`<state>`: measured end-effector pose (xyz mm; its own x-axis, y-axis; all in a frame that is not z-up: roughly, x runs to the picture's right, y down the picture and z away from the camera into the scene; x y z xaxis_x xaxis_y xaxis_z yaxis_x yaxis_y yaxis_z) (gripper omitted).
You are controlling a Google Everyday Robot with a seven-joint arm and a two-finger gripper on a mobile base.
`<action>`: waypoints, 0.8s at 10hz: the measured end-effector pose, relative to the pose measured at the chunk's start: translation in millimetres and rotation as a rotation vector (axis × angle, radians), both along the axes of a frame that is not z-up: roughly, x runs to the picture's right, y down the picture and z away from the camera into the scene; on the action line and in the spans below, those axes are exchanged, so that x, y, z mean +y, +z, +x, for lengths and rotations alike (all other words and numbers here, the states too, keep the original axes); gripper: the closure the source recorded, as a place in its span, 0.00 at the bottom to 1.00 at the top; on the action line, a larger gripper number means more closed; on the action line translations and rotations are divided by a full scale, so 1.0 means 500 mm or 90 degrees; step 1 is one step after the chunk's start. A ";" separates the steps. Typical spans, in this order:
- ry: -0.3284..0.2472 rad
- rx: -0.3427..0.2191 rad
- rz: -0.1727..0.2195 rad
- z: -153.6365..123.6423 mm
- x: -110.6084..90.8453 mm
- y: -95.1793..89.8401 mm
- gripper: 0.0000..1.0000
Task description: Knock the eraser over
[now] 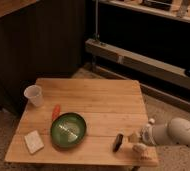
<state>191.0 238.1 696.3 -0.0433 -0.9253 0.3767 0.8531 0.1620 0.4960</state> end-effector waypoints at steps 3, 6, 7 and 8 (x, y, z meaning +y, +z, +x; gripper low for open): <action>-0.003 -0.003 0.004 -0.016 0.009 0.019 0.87; -0.003 -0.002 0.009 -0.025 -0.002 0.015 0.87; -0.004 -0.004 0.010 -0.032 -0.006 0.020 0.87; -0.005 -0.005 0.010 -0.040 -0.007 0.025 0.87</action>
